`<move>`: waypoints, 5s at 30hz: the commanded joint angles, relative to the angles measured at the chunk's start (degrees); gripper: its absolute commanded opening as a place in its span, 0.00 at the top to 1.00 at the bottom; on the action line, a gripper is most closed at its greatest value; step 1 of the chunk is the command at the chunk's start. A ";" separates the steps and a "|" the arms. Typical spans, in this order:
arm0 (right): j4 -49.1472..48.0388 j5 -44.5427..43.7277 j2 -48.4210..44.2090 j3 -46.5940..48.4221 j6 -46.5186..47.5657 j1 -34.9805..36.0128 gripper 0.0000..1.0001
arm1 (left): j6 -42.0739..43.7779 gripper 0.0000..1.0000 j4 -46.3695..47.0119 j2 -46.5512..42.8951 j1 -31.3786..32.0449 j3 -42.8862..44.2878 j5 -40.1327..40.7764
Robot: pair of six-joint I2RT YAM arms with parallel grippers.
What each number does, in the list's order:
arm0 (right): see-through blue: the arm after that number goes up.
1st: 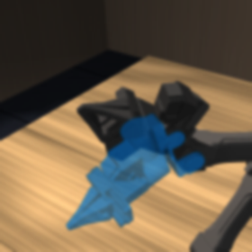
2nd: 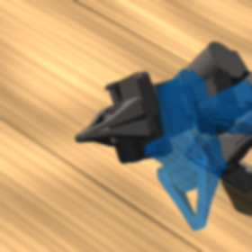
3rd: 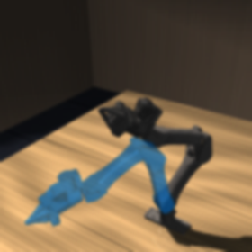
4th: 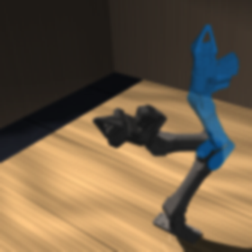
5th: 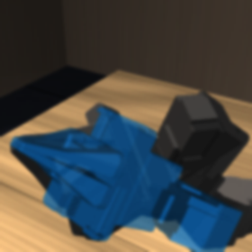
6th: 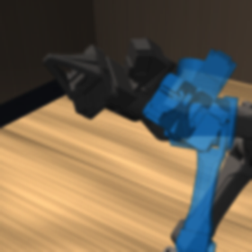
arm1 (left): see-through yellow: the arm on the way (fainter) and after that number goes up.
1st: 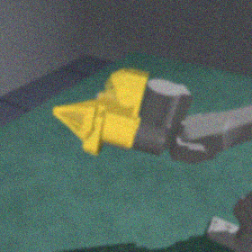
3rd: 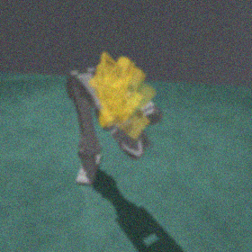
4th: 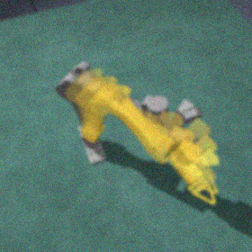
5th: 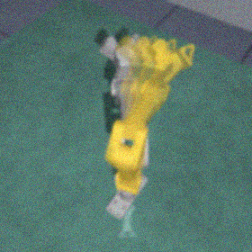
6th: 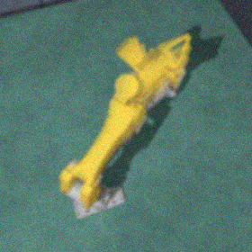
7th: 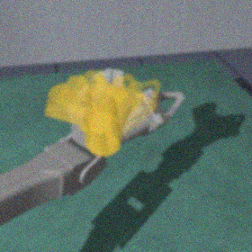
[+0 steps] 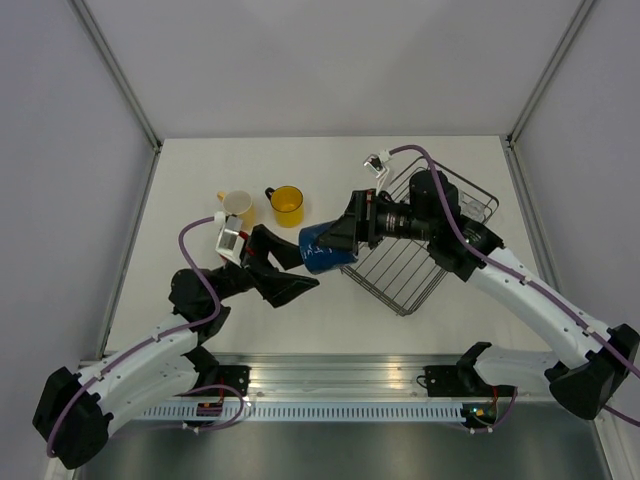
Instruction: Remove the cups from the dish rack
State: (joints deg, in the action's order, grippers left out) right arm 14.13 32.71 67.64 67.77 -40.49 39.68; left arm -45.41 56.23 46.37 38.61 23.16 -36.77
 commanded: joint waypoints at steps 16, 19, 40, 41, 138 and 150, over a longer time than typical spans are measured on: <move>-13.69 2.89 -4.44 -2.55 -4.07 5.23 0.72 | 1.37 0.98 7.24 -0.84 1.20 1.10 -2.07; -13.60 -0.01 -6.11 -4.22 -2.49 5.32 0.21 | 3.13 0.98 5.13 -2.42 1.29 0.75 -3.04; 9.68 -30.51 -19.56 -3.43 15.70 5.32 0.02 | 40.04 0.98 -69.65 -1.64 1.29 23.50 17.61; 10.38 -31.03 -20.26 -3.43 16.31 5.23 0.02 | 40.22 0.98 -73.07 -0.76 1.29 26.12 19.62; 21.47 -68.93 -11.48 -4.75 15.35 2.17 0.02 | 31.91 0.00 -101.66 19.13 -12.50 52.43 58.39; 11.89 -60.66 6.97 -1.78 17.02 -16.73 0.02 | 27.65 0.00 -100.62 -1.44 -12.42 40.15 58.32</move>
State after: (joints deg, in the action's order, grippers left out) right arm 30.28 -29.26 71.61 61.63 -23.77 24.97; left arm -15.38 -44.84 47.92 26.11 67.35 22.37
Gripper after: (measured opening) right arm 0.979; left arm 0.994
